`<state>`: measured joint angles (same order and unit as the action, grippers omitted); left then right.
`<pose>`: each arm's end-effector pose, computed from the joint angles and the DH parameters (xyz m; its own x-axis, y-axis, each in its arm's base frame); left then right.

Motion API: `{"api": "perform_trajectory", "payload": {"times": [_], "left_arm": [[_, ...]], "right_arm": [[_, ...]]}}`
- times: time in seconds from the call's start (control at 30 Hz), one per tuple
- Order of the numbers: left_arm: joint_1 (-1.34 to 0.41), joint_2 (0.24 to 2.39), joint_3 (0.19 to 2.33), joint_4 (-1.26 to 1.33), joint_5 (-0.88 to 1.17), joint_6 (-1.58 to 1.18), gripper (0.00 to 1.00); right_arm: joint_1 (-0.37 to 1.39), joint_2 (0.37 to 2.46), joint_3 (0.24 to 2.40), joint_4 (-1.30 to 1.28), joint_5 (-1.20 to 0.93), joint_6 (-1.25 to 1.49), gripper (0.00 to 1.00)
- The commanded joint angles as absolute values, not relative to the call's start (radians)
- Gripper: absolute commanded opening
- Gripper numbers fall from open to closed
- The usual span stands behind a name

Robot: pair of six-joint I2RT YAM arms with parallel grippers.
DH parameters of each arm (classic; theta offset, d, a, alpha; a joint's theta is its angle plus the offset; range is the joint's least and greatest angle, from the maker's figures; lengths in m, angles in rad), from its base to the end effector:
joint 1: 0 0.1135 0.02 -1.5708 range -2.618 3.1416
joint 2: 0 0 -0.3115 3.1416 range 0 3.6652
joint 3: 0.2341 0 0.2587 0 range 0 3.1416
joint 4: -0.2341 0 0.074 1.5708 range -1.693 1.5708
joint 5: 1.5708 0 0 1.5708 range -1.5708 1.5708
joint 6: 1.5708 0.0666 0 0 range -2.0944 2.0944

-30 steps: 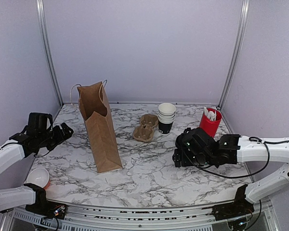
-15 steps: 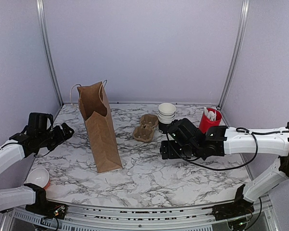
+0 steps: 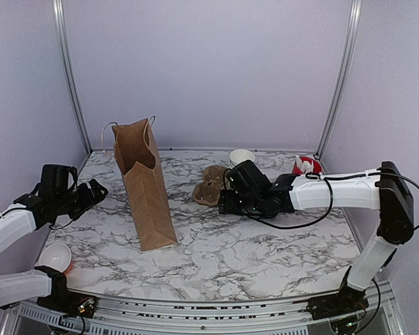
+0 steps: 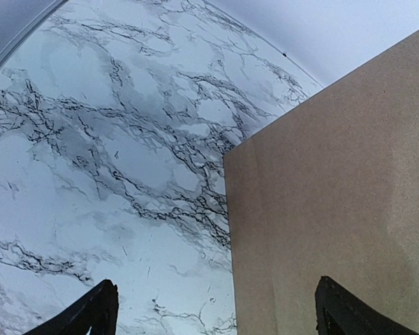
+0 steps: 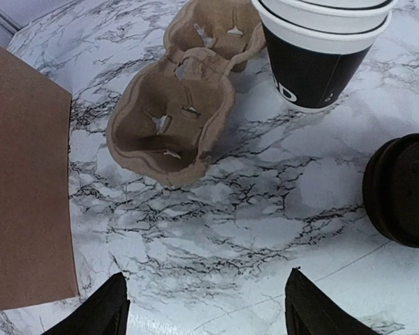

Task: Pack the takeout coffee

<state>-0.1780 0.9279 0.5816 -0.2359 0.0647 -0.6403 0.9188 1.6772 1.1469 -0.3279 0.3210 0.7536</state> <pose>0.2036 -0.0410 0.2566 -0.5713 -0.5030 -0.6486 -0.1390 0.8381 -0.5275 0.2535 0.2974 0.2439 -0.7653 0.0676 -0.6401 -0.1446 0.9510 0.2733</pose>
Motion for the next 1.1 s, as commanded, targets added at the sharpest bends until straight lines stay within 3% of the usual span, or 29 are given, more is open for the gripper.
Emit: {"api": "perform_trajectory", "payload": {"times": [0.0,0.47,1.07], "left_arm": [[-0.173,0.912,0.565,-0.228,0.081,-0.646,0.99],[-0.172,0.911,0.554,-0.215,0.108,-0.652,0.99],[-0.172,0.915,0.556,-0.212,0.114,-0.649,0.99]], "right_arm": [[0.889,1.747,1.164,-0.14,0.34,0.814,0.73],[0.851,2.002,1.323,-0.102,0.406,0.877,0.62],[0.848,2.13,1.408,-0.07,0.421,0.835,0.49]]}}
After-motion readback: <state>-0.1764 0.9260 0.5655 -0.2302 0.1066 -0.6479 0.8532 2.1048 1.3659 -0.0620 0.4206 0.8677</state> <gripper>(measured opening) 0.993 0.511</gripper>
